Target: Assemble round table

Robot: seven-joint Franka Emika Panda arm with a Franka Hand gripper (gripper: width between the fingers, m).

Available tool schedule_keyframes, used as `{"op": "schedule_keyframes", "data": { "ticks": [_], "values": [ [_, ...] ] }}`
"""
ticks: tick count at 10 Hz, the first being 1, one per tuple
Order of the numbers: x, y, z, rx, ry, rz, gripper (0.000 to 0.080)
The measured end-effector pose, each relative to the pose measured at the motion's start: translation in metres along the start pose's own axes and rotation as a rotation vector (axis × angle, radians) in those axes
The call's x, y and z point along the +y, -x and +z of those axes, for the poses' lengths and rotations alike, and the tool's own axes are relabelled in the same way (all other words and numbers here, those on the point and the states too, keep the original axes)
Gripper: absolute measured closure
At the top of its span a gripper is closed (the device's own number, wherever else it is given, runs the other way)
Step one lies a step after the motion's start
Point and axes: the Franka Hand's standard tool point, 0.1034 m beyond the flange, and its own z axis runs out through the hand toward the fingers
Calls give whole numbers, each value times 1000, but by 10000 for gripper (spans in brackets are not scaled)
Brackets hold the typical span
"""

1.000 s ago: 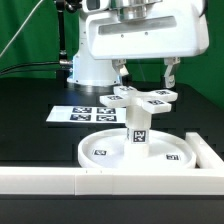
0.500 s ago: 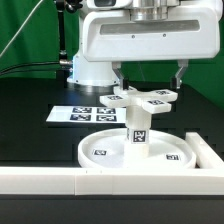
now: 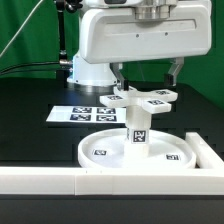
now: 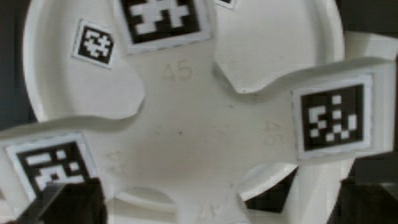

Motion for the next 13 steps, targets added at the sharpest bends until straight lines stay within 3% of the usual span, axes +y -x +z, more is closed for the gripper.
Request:
{"op": "schedule_keyframes", "data": {
  "ticks": [13],
  "values": [
    [5, 11, 11, -30, 25, -727, 151]
  ]
}}
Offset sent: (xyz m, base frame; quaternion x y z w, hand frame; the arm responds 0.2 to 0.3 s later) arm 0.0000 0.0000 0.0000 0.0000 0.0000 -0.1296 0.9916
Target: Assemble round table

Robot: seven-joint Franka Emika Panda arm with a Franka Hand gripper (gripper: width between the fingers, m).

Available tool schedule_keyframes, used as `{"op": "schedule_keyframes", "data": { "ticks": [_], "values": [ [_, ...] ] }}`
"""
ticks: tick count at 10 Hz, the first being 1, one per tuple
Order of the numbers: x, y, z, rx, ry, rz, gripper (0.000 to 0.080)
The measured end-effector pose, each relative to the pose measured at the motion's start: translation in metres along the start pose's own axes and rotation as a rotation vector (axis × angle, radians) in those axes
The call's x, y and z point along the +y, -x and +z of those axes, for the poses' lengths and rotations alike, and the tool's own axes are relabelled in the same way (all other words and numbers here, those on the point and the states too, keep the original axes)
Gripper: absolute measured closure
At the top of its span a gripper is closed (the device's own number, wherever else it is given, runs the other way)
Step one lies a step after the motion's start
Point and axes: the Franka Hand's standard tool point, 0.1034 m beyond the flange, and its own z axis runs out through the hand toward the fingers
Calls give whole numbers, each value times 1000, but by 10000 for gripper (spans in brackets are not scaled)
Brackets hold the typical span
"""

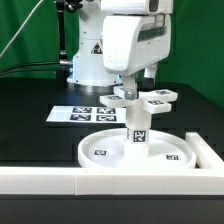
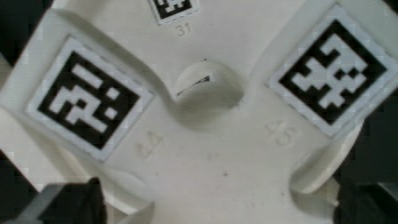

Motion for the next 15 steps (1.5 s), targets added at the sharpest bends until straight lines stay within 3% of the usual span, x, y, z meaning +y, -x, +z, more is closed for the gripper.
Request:
{"op": "schedule_keyframes", "data": {
  "ticks": [8, 9, 12, 15],
  "values": [
    [0, 3, 10, -9, -1, 29, 178],
    [1, 3, 10, -9, -1, 30, 359],
    [1, 4, 10, -9, -1, 64, 360],
    [1, 5, 11, -4, -6, 302, 360]
  ]
}}
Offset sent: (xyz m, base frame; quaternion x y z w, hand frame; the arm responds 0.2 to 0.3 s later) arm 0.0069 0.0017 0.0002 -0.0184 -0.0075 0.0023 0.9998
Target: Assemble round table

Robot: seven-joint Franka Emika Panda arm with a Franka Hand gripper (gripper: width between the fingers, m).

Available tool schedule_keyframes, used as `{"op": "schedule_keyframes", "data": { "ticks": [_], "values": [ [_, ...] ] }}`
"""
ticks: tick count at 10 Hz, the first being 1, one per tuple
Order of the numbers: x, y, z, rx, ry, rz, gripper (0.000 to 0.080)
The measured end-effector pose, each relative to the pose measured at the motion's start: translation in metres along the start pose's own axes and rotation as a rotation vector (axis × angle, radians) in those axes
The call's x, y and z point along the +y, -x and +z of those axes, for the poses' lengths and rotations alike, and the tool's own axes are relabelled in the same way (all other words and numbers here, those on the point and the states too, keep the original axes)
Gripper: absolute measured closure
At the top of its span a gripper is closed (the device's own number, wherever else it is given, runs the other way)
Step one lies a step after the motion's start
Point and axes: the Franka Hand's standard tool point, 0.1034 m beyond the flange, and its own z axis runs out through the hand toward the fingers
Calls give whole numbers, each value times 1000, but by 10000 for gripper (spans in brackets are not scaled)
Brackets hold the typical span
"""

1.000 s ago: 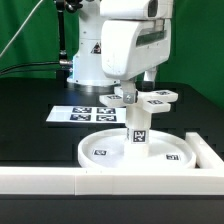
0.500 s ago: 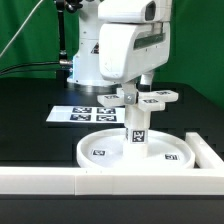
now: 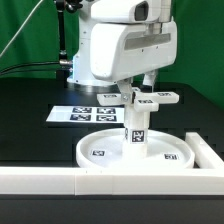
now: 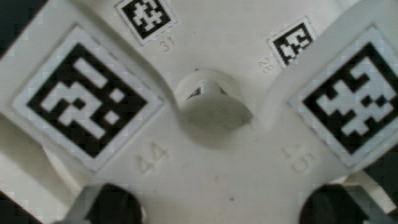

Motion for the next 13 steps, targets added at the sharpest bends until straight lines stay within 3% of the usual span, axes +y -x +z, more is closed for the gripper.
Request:
{"op": "schedule_keyframes", "data": {
  "ticks": [6, 13],
  "values": [
    [-2, -1, 1, 23, -18, 770, 359],
    [-4, -4, 1, 29, -31, 1251, 358]
  ]
}}
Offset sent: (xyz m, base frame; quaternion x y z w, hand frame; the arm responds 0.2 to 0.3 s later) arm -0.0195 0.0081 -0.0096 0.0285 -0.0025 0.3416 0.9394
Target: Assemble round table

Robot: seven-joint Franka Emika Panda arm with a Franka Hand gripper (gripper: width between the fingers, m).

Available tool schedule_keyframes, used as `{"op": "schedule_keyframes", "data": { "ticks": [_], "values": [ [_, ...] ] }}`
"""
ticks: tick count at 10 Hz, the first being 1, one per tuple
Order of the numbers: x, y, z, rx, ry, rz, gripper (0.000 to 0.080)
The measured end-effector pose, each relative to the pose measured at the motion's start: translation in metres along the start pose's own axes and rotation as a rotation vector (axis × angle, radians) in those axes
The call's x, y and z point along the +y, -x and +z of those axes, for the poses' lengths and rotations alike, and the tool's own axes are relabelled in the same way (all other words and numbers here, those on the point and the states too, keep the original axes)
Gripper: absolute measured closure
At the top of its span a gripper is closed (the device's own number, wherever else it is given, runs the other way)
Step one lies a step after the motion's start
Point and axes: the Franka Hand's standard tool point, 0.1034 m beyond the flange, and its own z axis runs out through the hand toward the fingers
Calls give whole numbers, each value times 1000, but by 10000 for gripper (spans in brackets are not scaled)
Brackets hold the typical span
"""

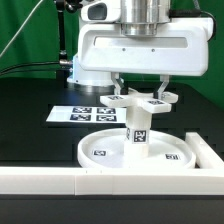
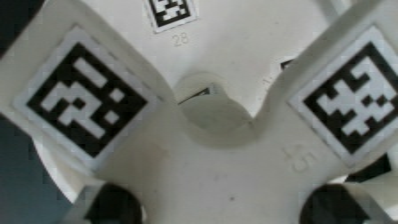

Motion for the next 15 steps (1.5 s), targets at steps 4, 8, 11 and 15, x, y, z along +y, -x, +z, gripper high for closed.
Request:
{"op": "schedule_keyframes", "data": {
  "ticks": [4, 8, 11, 15],
  "values": [
    [1, 0, 0, 2, -37, 417, 358],
    [-1, 0, 0, 4, -48, 856, 358],
    [0, -1, 0, -8, -57, 1138, 358],
    [0, -4, -9, -23, -80, 1116, 195]
  ]
}}
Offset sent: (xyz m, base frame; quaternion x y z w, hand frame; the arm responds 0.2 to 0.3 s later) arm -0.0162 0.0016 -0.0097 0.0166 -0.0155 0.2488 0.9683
